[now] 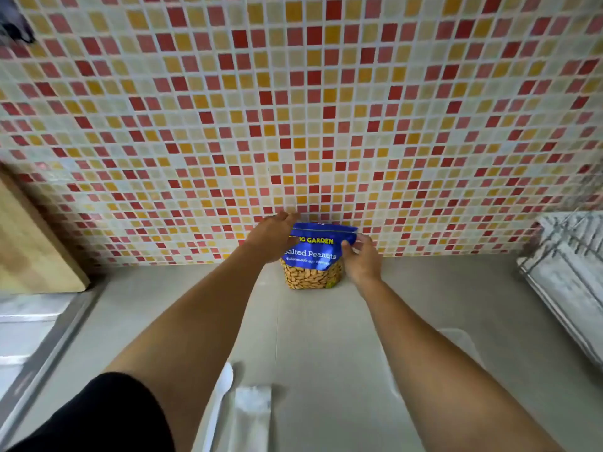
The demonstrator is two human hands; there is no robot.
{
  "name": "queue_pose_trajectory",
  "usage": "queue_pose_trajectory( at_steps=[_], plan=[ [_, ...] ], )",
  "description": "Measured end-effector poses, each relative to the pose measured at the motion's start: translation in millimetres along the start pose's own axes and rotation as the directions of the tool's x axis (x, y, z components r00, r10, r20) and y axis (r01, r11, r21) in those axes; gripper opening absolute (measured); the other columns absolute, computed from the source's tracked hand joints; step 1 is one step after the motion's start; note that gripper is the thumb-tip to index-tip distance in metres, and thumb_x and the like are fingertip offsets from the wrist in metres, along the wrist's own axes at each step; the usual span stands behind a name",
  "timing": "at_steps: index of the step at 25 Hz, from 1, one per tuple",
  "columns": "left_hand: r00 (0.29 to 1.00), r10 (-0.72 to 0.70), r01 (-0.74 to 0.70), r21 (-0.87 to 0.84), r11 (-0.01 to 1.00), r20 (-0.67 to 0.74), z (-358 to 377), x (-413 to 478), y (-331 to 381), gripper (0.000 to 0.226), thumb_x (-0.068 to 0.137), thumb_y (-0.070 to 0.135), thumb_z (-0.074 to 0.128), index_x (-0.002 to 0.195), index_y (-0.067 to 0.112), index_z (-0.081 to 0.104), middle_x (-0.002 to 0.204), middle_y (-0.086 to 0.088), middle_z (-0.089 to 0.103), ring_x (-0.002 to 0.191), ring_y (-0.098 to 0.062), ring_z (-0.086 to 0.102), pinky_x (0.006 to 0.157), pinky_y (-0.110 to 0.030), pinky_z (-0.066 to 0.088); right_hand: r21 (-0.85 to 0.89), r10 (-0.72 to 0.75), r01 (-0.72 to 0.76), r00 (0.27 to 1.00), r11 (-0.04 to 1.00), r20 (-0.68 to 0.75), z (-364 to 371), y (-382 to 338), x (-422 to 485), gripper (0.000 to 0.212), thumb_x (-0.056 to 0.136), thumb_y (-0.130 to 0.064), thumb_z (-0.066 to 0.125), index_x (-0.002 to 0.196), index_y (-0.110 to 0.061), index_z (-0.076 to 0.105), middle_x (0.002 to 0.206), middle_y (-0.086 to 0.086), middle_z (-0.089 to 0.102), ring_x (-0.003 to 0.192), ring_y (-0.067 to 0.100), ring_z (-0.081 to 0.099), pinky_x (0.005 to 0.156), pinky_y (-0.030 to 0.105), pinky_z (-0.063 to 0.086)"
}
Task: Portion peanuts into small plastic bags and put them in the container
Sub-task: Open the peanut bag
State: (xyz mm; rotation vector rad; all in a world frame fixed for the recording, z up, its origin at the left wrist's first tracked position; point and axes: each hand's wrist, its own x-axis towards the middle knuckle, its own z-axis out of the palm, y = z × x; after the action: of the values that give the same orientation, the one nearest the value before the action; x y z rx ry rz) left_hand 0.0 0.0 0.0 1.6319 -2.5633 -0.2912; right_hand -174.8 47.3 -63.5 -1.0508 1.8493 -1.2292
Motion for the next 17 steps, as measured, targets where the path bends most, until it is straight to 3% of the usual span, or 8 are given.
queue_pose_trajectory(
  at_steps=[3,5,8,10,13,15,17],
  plan=[
    [0.999,0.039,-0.041,0.080,0.996,0.031,5.6,5.6,3.2,0.038,0.096,0.025,0.046,0.133,0.013,0.046,0.128,-0.011,0.052,0.114,-0.029,0.053,0.081,-0.034,0.046,-0.039,-0.005,0.002,0.997,0.999,-0.076,-4.5,3.2,2.0,0.025,0.092,-0.021,0.057,0.107,-0.002,0.056,0.109,0.013,0.064,0.098,0.026,0.060,0.077,0.025,0.038],
    [0.995,0.057,-0.065,0.110,0.992,0.077,6.1,3.4,6.2,0.030,0.097,0.024,0.044,0.122,0.013,0.055,0.117,-0.011,0.059,0.106,-0.028,0.056,0.072,-0.032,0.041,-0.068,-0.047,0.044,0.998,0.997,-0.044,-12.5,8.4,-1.3,0.012,0.090,-0.019,0.059,0.090,-0.008,0.055,0.091,0.009,0.060,0.085,0.021,0.055,0.071,0.024,0.035],
    [0.988,0.097,-0.112,0.119,0.987,0.124,-1.8,-11.8,6.3,0.027,0.096,0.028,0.047,0.116,0.014,0.059,0.112,-0.009,0.064,0.101,-0.025,0.057,0.070,-0.031,0.040,-0.039,-0.120,0.120,0.993,0.992,0.005,-27.1,7.8,-13.8,0.023,0.089,-0.016,0.061,0.072,-0.018,0.046,0.081,0.005,0.057,0.076,0.020,0.054,0.068,0.025,0.038],
    [0.981,0.122,-0.133,0.060,0.989,0.151,-10.1,-28.3,10.6,0.028,0.095,0.028,0.050,0.116,0.013,0.060,0.112,-0.009,0.064,0.100,-0.022,0.055,0.072,-0.030,0.040,-0.033,-0.165,0.166,0.985,0.986,0.040,-39.9,4.0,-24.6,0.027,0.088,-0.016,0.061,0.069,-0.025,0.044,0.081,0.004,0.058,0.075,0.020,0.056,0.065,0.025,0.043],
    [0.966,0.172,-0.167,-0.042,0.985,0.192,-16.6,-64.8,25.7,0.028,0.094,0.027,0.053,0.114,0.011,0.063,0.105,-0.005,0.065,0.091,-0.015,0.051,0.073,-0.026,0.038,-0.025,-0.194,0.198,0.973,0.980,0.128,-60.9,7.8,-38.3,0.017,0.088,-0.013,0.061,0.077,-0.016,0.049,0.086,0.008,0.060,0.078,0.020,0.060,0.063,0.020,0.052],
    [0.959,0.198,-0.189,-0.061,0.980,0.203,-11.2,-92.4,36.1,0.027,0.094,0.027,0.053,0.111,0.011,0.065,0.092,0.001,0.061,0.086,-0.014,0.051,0.074,-0.024,0.036,-0.026,-0.179,0.188,0.962,0.982,0.204,-71.7,13.8,-49.7,0.013,0.088,-0.013,0.061,0.080,-0.014,0.051,0.091,0.010,0.061,0.082,0.022,0.061,0.070,0.028,0.056],
    [0.957,0.210,-0.195,-0.090,0.977,0.203,-1.7,-119.4,43.9,0.026,0.093,0.027,0.054,0.108,0.011,0.067,0.091,-0.001,0.065,0.080,-0.010,0.048,0.074,-0.022,0.037,-0.075,-0.148,0.175,0.949,0.982,0.279,-76.9,21.9,-63.5,0.013,0.088,-0.014,0.062,0.080,-0.015,0.052,0.093,0.010,0.062,0.086,0.022,0.061,0.074,0.033,0.057]
  ],
)
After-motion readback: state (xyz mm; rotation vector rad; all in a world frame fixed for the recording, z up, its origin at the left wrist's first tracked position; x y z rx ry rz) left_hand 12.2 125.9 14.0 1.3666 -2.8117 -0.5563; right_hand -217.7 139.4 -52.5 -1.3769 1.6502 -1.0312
